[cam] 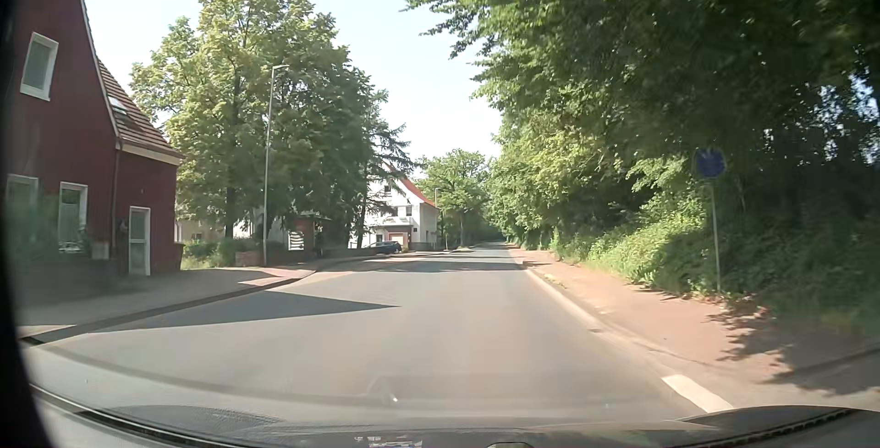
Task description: Follow the waypoints while adhering to traffic rules and regulations
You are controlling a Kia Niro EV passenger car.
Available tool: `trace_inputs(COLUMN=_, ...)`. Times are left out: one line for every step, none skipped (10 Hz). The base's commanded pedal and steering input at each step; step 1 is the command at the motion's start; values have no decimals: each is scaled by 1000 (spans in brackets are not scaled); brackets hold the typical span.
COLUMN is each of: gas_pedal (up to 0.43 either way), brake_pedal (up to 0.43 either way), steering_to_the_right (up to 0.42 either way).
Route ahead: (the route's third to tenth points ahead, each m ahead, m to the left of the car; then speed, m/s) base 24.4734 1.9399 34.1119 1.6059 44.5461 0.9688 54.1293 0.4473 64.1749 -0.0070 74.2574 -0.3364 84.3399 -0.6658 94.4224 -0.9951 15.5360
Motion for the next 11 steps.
trace_inputs(gas_pedal=189, brake_pedal=0, steering_to_the_right=8)
trace_inputs(gas_pedal=189, brake_pedal=0, steering_to_the_right=8)
trace_inputs(gas_pedal=189, brake_pedal=0, steering_to_the_right=8)
trace_inputs(gas_pedal=189, brake_pedal=0, steering_to_the_right=8)
trace_inputs(gas_pedal=189, brake_pedal=0, steering_to_the_right=9)
trace_inputs(gas_pedal=177, brake_pedal=0, steering_to_the_right=8)
trace_inputs(gas_pedal=169, brake_pedal=0, steering_to_the_right=8)
trace_inputs(gas_pedal=169, brake_pedal=0, steering_to_the_right=8)
trace_inputs(gas_pedal=157, brake_pedal=0, steering_to_the_right=8)
trace_inputs(gas_pedal=157, brake_pedal=0, steering_to_the_right=8)
trace_inputs(gas_pedal=150, brake_pedal=0, steering_to_the_right=7)
